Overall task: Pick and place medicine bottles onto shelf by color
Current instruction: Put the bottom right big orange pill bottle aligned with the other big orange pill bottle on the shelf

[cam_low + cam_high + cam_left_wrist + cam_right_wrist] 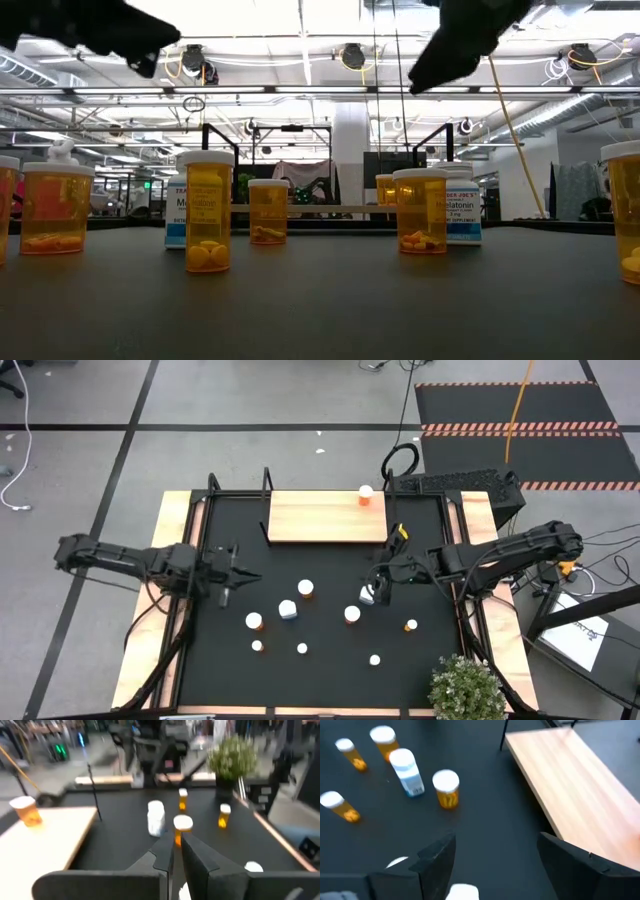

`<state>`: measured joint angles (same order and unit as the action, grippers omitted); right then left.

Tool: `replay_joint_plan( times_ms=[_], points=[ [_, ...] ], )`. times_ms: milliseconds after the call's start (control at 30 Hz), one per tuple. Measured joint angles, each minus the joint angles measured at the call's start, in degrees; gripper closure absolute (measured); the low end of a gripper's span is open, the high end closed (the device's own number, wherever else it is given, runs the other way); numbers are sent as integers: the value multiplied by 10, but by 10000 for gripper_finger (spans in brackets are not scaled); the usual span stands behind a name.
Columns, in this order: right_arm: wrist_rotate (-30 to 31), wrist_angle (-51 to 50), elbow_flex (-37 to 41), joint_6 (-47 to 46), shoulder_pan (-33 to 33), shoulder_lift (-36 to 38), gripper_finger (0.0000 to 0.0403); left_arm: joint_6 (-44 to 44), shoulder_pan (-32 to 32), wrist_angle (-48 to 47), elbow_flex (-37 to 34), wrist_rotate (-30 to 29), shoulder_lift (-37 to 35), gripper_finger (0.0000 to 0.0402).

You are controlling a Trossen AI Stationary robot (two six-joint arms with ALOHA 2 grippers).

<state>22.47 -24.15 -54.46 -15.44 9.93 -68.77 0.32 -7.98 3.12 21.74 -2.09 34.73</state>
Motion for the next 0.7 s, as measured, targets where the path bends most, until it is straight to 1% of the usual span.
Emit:
replay_joint_plan(
  times_ms=[100, 200, 333, 467, 567, 700],
  points=[
    [-1, -15, 6, -20, 2, 0, 126, 0, -15, -54, 59, -3, 82, 365],
    [-2, -24, 6, -31, 5, 0, 126, -1, -33, -107, 118, -21, 158, 348],
    [-2, -26, 6, -33, 15, 0, 126, -7, -57, -163, 188, -36, 246, 300],
    [-3, -24, 6, -34, 26, 0, 126, -25, -79, -206, 248, -37, 313, 245],
    [-2, -22, 6, -36, 35, 0, 126, -35, -95, -243, 284, -39, 350, 210],
    [-3, -22, 6, -38, 44, 0, 126, -39, -110, -263, 310, -41, 386, 178]
  ],
)
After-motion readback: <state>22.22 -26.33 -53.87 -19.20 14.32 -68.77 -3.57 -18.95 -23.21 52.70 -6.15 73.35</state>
